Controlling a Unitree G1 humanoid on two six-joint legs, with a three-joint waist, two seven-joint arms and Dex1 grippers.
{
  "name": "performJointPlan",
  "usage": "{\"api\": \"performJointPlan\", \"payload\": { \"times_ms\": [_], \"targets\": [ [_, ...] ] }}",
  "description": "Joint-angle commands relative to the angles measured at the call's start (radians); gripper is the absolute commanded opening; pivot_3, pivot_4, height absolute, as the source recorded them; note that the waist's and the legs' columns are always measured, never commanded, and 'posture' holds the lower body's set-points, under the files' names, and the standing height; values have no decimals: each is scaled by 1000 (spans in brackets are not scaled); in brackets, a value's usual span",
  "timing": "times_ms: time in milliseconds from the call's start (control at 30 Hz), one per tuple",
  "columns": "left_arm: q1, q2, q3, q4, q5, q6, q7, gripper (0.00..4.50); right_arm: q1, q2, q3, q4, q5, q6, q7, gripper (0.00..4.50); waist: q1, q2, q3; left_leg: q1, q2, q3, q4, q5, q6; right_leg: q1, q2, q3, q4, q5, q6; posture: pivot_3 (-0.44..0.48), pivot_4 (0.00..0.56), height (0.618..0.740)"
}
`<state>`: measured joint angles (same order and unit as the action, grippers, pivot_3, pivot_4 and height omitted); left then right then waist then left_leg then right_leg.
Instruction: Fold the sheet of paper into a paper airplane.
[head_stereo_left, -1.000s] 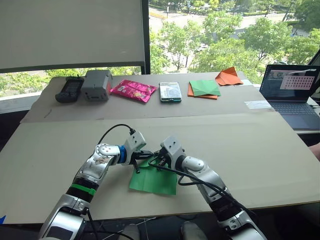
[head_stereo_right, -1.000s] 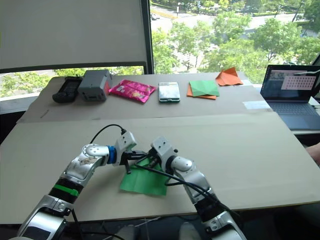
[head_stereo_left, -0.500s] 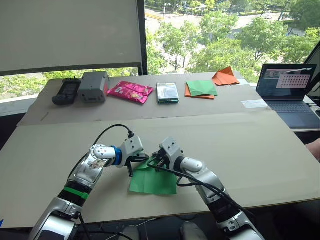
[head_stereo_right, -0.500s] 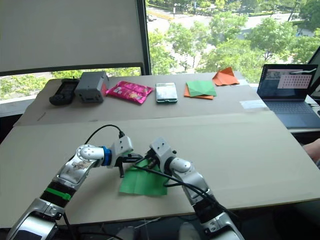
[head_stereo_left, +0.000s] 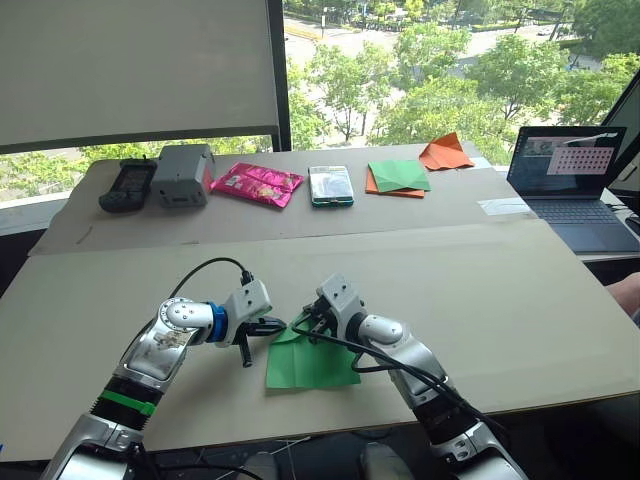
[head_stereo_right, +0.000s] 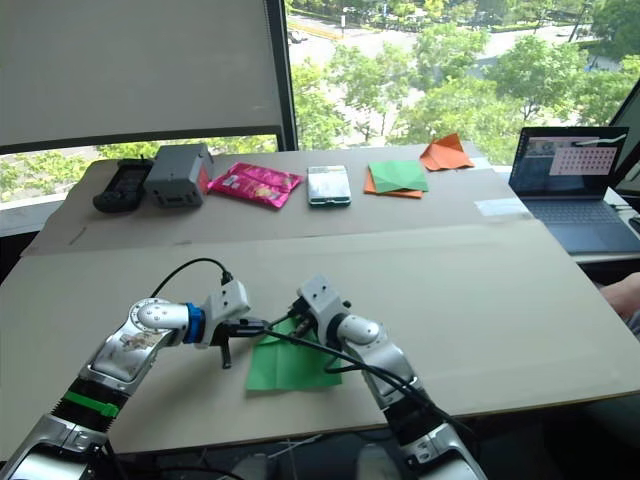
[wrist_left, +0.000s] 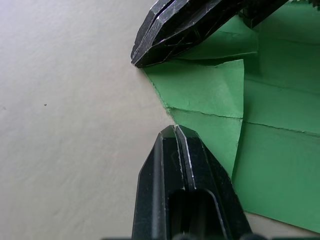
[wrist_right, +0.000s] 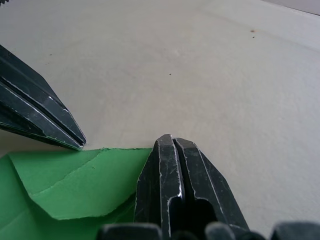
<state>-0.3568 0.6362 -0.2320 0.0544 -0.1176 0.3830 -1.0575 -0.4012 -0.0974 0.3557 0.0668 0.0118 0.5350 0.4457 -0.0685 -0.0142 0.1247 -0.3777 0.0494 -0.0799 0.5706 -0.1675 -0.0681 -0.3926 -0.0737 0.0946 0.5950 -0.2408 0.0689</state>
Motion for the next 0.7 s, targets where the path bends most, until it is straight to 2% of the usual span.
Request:
{"api": "performJointPlan", "payload": {
  "times_ms": [33,167,300,567,700],
  "targets": [
    [-15,-1,11,16,-22,49,-10,22,5,-4,1,36,-14,26,-7,0,0,0,0,0,0,0,0,0,0,-1,0,0,0,0,0,0,150,732],
    [-82,-27,57,12,-75,91,-1,22,3,-2,2,38,-14,25,-7,0,2,-1,1,-3,0,0,0,0,0,-3,0,0,0,0,0,0,150,732],
    [-118,-54,57,13,-88,89,1,22,1,-3,0,40,-15,23,-8,0,2,-1,1,-6,0,0,0,0,0,-5,0,0,0,0,0,0,150,732],
    [-144,-126,7,109,-42,35,34,22,3,-1,-1,36,-15,28,-12,0,2,-1,1,-5,0,0,0,3,4,-4,1,0,0,0,0,0,150,732],
    [-143,-130,-15,174,0,-12,39,22,13,-4,0,21,-14,35,-14,0,2,-1,1,-5,0,0,0,3,4,-4,1,0,0,0,0,0,150,732]
  ]
}}
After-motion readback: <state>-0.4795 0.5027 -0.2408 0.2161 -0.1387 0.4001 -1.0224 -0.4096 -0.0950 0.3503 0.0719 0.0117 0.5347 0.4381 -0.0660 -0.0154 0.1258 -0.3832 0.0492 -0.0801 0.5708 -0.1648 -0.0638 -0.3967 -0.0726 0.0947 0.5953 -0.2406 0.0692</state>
